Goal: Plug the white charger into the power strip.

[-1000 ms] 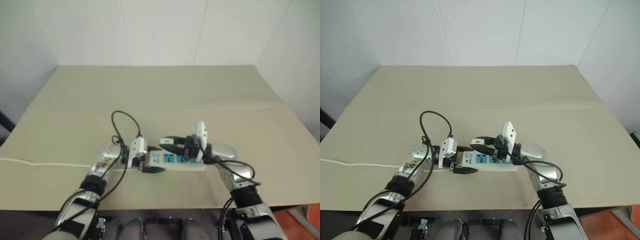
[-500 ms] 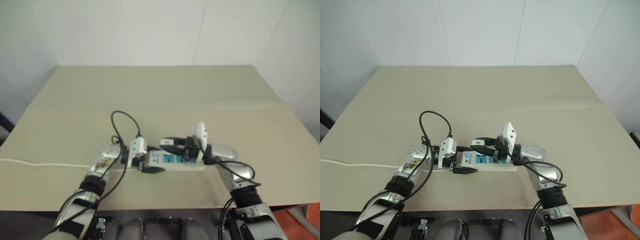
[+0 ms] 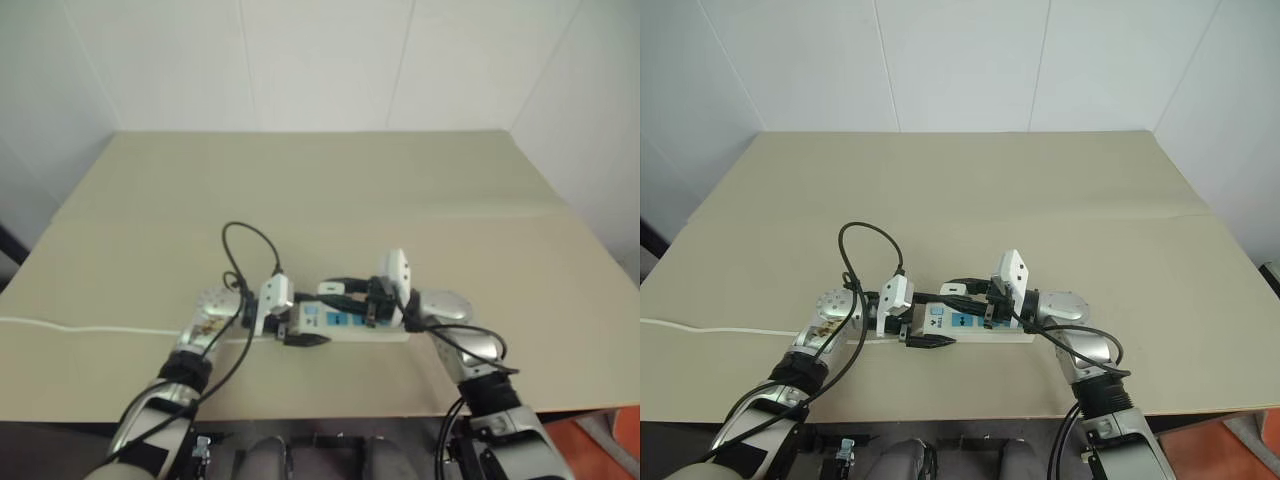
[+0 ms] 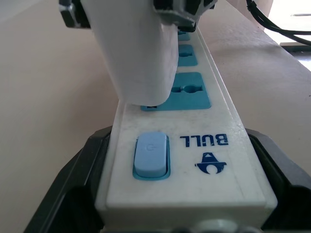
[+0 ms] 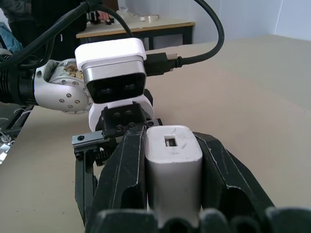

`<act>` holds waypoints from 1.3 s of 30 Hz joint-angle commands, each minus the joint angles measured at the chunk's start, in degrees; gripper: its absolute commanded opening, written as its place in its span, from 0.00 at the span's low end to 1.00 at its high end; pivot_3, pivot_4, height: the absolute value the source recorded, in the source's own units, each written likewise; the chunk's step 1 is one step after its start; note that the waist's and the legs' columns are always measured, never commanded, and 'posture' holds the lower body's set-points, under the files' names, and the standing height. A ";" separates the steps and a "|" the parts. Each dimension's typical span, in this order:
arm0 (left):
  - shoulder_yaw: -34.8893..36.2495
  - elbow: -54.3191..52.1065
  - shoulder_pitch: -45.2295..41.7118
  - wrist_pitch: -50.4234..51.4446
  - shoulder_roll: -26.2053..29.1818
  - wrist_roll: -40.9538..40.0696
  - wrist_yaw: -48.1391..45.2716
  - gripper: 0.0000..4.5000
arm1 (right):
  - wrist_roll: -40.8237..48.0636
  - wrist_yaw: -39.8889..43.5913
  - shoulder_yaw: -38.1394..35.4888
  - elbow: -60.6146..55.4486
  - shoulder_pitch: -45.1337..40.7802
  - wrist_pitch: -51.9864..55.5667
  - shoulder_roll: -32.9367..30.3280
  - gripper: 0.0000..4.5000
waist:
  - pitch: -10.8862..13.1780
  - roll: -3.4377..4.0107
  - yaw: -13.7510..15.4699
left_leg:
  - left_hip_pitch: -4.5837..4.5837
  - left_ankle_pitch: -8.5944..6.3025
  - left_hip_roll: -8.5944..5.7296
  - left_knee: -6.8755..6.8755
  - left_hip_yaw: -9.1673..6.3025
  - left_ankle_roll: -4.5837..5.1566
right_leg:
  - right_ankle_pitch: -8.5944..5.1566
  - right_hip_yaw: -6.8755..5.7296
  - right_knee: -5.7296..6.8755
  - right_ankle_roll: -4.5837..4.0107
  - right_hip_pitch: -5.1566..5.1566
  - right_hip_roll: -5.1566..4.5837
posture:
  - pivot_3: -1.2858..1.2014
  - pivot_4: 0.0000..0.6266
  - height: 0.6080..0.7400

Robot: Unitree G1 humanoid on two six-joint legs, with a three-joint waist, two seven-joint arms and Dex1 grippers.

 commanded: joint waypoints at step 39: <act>-1.37 -0.92 1.07 0.63 1.09 0.52 -0.31 0.74 | -7.81 6.49 7.47 13.40 -3.86 -3.21 -5.77 0.26 | -0.08 -0.06 -0.55 | 0.92 -0.03 0.13 -0.08 0.00 0.02 | -0.03 0.06 -0.07 -0.02 0.85 0.10 | 0.52 0.24 1.00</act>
